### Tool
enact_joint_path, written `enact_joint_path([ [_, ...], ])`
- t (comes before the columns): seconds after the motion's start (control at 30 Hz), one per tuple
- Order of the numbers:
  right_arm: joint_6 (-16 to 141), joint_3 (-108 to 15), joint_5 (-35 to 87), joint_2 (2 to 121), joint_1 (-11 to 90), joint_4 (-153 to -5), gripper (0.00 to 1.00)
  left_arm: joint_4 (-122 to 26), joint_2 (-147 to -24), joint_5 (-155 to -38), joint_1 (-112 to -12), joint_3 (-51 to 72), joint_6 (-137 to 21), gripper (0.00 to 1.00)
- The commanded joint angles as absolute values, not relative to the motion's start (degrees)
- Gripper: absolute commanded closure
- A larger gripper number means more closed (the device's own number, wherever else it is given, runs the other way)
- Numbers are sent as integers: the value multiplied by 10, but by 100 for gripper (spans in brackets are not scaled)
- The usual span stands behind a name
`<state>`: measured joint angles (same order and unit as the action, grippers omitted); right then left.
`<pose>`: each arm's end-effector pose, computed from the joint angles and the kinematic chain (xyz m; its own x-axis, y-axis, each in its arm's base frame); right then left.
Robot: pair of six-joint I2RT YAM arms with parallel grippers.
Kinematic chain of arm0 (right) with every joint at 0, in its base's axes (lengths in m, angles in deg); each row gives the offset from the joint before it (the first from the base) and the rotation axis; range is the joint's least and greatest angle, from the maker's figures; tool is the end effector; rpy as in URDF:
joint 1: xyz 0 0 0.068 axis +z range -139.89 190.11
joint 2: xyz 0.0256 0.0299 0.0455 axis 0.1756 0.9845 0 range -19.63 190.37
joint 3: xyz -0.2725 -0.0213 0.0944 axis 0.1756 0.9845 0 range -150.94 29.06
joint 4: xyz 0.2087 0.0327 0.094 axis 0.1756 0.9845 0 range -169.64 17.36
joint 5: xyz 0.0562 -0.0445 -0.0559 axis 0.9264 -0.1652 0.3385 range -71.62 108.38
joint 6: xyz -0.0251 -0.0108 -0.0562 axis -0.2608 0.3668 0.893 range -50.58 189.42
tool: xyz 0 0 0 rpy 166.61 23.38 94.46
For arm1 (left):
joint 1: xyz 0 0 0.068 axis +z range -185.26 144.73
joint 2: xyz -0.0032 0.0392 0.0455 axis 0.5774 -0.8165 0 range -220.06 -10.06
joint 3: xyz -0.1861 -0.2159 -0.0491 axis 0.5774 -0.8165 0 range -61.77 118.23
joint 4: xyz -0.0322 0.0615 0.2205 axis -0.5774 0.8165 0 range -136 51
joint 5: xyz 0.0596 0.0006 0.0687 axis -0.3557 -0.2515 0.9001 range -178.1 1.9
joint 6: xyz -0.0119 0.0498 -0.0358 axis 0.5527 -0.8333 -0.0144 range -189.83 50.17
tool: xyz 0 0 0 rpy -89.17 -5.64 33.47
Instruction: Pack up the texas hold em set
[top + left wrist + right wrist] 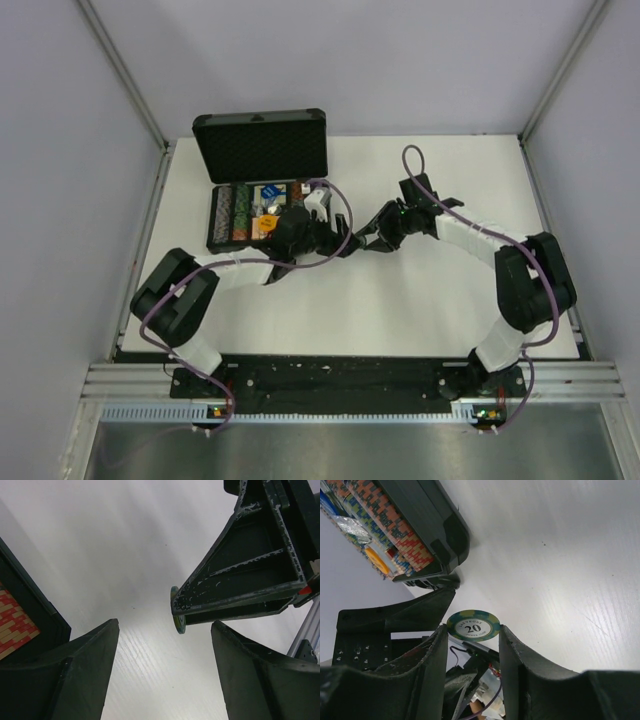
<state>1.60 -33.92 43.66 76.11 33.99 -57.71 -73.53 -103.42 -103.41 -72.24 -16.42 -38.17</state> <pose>0.2906 0.1509 0.2330 -0.8297 0.5484 0.1044 0.4675 0.5804 0.6667 0.2604 -0.2118 0.2342 -0.6462 -0.1472 -0.7489 0.5152 0.6397 -0.5703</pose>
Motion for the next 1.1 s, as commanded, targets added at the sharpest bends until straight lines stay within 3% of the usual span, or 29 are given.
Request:
enact_joint_path([
  [0.0, -16, -334, 456, 762, 346, -604, 62, -746, -1058, -1043, -725, -127, -368, 24],
  [0.3, -29, -328, 466, 772, 348, -615, 62, -725, -1068, -1067, -724, -97, -361, 62],
  [0.5, -29, -323, 452, 770, 351, -616, 62, -674, -1073, -1091, -724, -60, -363, 99],
  [0.67, -26, -306, 419, 754, 351, -616, 60, -659, -1065, -1078, -724, -63, -369, 100],
  [0.9, 19, -297, 370, 717, 336, -586, 33, -596, -1019, -1016, -708, -77, -391, 100],
  [1.07, 67, -295, 316, 684, 309, -559, 28, -500, -967, -941, -672, -68, -378, 100],
])
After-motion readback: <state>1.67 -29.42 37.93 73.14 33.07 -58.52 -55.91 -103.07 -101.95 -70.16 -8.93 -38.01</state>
